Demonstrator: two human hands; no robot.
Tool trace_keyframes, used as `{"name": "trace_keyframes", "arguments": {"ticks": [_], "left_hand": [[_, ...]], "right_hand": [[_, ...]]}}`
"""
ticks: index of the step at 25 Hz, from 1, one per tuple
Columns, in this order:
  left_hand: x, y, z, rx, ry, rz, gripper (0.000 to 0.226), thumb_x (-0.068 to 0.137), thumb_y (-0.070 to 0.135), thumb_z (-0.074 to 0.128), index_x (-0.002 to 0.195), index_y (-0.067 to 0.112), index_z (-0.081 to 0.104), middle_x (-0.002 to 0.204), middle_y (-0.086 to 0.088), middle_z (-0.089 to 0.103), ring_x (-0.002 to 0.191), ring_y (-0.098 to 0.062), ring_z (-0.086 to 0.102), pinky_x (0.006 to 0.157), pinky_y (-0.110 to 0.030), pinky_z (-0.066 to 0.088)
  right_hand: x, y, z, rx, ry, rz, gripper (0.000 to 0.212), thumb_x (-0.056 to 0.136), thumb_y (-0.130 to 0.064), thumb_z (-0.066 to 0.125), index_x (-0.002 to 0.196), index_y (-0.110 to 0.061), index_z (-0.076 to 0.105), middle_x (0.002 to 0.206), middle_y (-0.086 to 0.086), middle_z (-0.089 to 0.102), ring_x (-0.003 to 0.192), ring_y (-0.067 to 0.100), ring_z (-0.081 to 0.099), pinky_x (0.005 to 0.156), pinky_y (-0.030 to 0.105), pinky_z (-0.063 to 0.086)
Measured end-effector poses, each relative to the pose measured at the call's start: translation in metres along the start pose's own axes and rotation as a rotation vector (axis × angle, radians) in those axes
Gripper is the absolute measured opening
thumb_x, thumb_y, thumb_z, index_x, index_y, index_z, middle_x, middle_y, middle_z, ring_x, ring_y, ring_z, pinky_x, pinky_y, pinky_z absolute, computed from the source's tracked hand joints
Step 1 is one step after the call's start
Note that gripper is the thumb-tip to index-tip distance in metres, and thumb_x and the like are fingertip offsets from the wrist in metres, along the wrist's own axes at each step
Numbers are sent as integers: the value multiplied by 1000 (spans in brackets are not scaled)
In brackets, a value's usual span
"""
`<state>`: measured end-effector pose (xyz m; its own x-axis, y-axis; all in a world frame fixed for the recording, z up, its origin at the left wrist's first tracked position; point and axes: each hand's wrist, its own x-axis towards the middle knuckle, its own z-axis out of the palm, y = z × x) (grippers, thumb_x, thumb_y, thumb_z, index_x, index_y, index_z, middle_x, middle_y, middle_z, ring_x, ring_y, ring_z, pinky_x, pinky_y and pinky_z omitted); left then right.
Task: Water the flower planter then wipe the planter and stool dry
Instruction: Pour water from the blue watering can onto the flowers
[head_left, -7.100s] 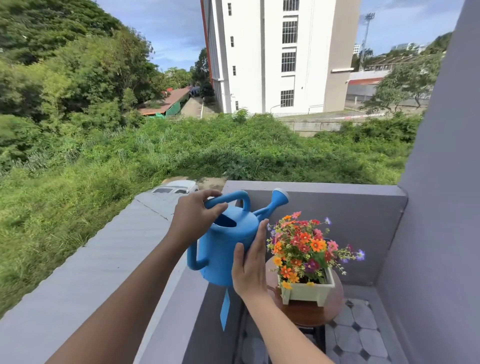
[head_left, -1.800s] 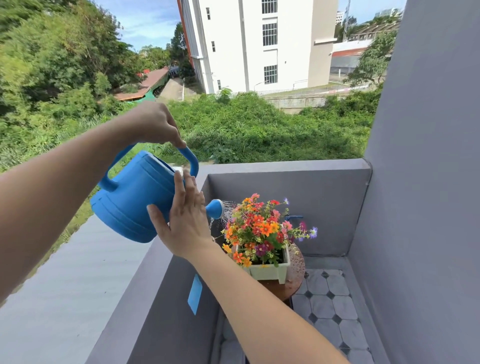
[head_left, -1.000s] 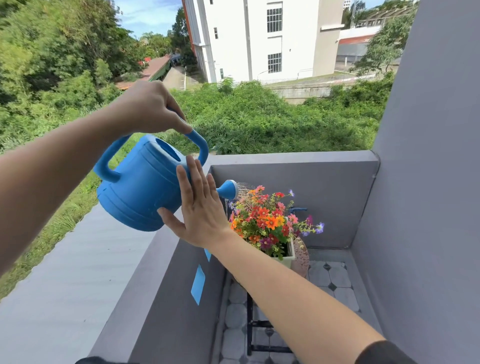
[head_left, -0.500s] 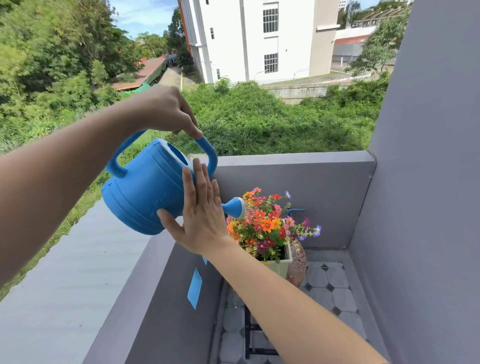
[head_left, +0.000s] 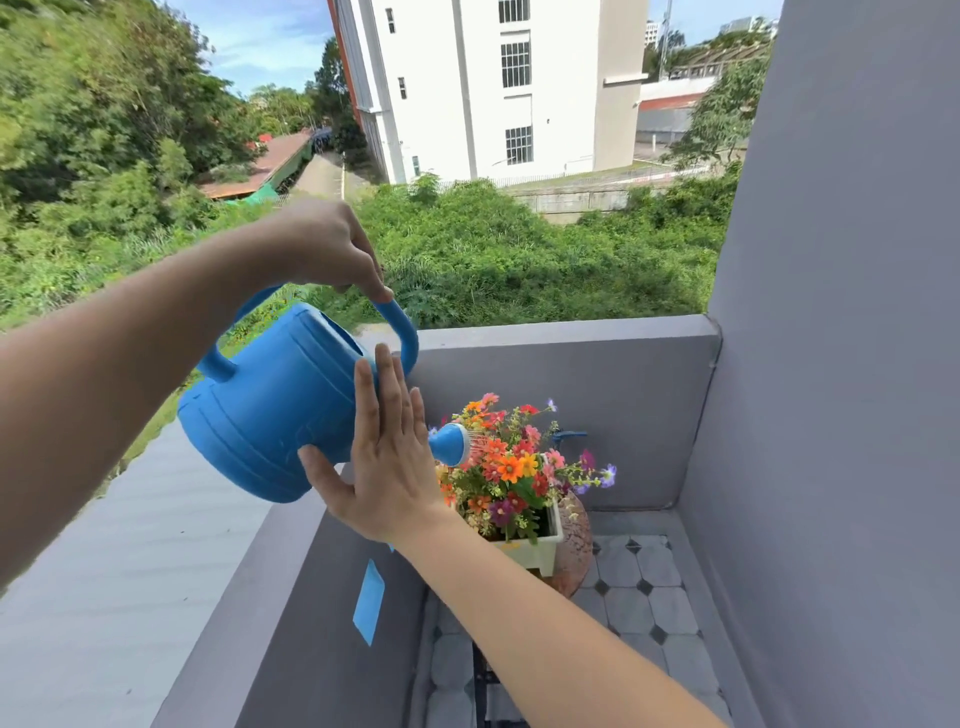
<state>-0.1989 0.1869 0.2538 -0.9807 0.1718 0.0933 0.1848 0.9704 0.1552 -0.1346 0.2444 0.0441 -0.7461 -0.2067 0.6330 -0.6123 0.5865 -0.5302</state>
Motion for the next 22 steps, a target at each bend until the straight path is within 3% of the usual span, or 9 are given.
{"name": "trace_keyframes", "arguments": {"ticks": [5,10,15,19,22], "left_hand": [[-10,-4,3,-114,-69,-20,18,73,33,76,84,18,78,55,-1,58,50,-13,41,47,-24,31],[-26,-27,11,-241,70,-102,21,73,31,77,87,16,77,53,-2,54,49,-13,39,49,-24,29],[-62,-73,36,-391,180,-196,17,70,32,79,82,19,77,49,-6,51,45,-17,35,47,-21,27],[-86,-108,70,-636,278,-242,6,73,28,79,76,24,75,41,1,43,33,-6,29,35,-14,24],[-94,-124,101,-824,366,-280,3,73,26,78,71,25,76,42,3,42,37,-9,27,34,-14,21]], "right_hand": [[-14,-10,-5,31,17,11,85,86,-53,33,146,-22,-19,157,-1,-15,146,23,-19,118,43,-7],[-9,0,-7,9,-134,0,80,85,-52,28,145,-29,-20,159,1,-17,146,20,-18,117,43,-9],[-30,-1,3,50,-297,-15,82,92,-51,40,146,-32,-18,159,-3,-20,145,15,-19,119,44,-8],[-39,-10,19,57,-287,33,78,88,-61,25,144,-34,-21,157,-7,-23,143,12,-26,118,41,-13],[-40,-2,27,74,-245,51,77,85,-67,21,144,-36,-16,158,-6,-20,143,13,-26,117,41,-14]]}}
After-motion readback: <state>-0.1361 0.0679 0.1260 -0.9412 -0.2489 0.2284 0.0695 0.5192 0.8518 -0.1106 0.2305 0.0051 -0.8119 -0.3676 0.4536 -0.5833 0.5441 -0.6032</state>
